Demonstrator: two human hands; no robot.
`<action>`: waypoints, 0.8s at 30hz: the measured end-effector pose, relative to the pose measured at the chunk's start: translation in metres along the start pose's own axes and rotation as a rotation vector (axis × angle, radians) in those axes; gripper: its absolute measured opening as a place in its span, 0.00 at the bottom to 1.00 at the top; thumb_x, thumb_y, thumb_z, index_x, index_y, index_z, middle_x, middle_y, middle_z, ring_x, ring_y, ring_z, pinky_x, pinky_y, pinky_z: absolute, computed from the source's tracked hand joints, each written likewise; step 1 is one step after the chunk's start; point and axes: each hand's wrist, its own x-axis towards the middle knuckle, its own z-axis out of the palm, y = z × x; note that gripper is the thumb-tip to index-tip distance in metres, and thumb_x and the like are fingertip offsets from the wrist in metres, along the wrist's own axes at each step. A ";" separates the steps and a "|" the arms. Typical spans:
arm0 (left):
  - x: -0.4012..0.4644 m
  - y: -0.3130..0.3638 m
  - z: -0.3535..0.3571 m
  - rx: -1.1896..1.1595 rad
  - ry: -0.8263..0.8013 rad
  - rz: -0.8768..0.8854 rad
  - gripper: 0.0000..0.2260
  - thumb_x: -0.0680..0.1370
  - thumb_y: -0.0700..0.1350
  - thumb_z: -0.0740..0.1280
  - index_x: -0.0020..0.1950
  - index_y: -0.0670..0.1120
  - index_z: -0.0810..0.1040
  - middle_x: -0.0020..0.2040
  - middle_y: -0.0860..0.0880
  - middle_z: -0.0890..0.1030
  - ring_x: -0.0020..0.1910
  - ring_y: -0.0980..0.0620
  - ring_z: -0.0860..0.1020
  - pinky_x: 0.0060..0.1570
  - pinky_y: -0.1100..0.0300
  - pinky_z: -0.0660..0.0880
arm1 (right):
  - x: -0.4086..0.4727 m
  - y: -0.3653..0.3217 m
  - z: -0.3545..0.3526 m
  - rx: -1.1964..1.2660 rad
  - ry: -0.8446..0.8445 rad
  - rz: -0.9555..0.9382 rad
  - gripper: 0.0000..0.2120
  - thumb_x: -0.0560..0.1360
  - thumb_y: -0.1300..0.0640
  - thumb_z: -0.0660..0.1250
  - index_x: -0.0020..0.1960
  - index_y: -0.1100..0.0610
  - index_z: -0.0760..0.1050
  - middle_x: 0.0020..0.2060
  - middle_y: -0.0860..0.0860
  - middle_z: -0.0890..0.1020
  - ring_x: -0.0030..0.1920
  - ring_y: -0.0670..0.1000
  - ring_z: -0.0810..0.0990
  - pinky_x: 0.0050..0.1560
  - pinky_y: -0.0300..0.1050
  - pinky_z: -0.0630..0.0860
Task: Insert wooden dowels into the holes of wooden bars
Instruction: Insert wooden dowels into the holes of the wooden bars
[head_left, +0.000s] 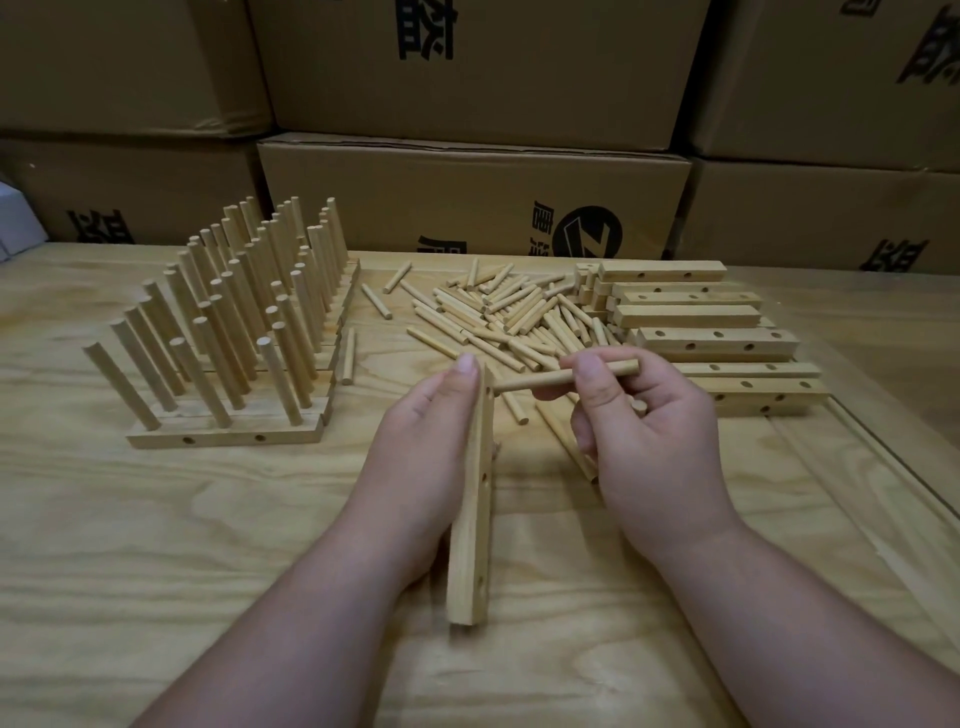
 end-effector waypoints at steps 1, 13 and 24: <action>-0.001 0.001 0.001 0.034 0.017 0.007 0.21 0.82 0.61 0.60 0.40 0.49 0.82 0.30 0.52 0.82 0.28 0.60 0.78 0.26 0.71 0.71 | 0.000 0.000 0.000 -0.008 -0.013 -0.012 0.07 0.81 0.56 0.66 0.48 0.55 0.81 0.35 0.47 0.84 0.35 0.42 0.77 0.39 0.36 0.71; 0.002 -0.005 0.001 0.165 0.005 0.013 0.29 0.82 0.66 0.54 0.39 0.47 0.81 0.31 0.50 0.81 0.28 0.57 0.76 0.32 0.65 0.72 | -0.003 -0.008 0.003 0.012 -0.106 -0.092 0.08 0.79 0.54 0.66 0.49 0.56 0.81 0.38 0.49 0.85 0.35 0.41 0.79 0.38 0.31 0.72; 0.007 -0.011 0.003 0.261 0.054 0.022 0.31 0.83 0.65 0.50 0.39 0.47 0.81 0.31 0.52 0.83 0.28 0.58 0.78 0.36 0.56 0.69 | 0.003 -0.013 -0.001 -0.112 -0.156 0.049 0.07 0.81 0.54 0.65 0.48 0.53 0.81 0.34 0.46 0.84 0.31 0.40 0.78 0.32 0.29 0.69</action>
